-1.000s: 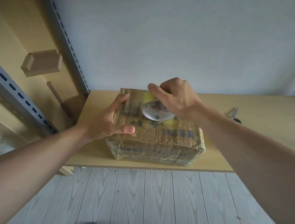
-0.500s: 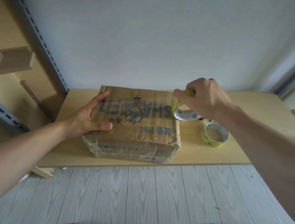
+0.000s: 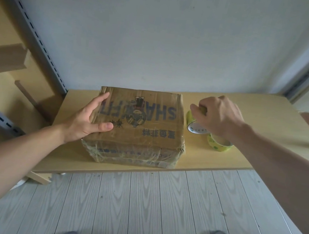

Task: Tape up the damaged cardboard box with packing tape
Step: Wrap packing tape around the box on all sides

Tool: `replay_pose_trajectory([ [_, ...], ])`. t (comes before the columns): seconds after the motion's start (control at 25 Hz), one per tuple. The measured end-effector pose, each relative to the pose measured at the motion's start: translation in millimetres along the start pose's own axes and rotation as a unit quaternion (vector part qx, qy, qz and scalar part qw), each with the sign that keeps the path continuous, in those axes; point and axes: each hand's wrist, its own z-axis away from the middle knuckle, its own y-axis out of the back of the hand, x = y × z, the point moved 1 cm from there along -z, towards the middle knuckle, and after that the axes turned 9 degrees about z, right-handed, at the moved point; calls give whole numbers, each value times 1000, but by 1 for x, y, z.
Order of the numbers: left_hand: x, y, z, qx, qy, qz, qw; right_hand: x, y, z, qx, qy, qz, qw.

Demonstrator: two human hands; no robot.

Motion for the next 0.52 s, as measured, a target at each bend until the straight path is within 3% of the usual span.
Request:
replay_pose_trajectory([
  [0.24, 3, -6, 1, 38, 9, -1, 999, 0, -27, 8, -43, -37, -34, 998],
  [0.36, 1, -8, -1, 80, 45, 90, 992, 3, -37, 13, -72, -79, -131, 986],
  [0.52, -16, -2, -5, 120, 128, 197, 964, 1, -46, 20, -41, -134, -258, 956],
])
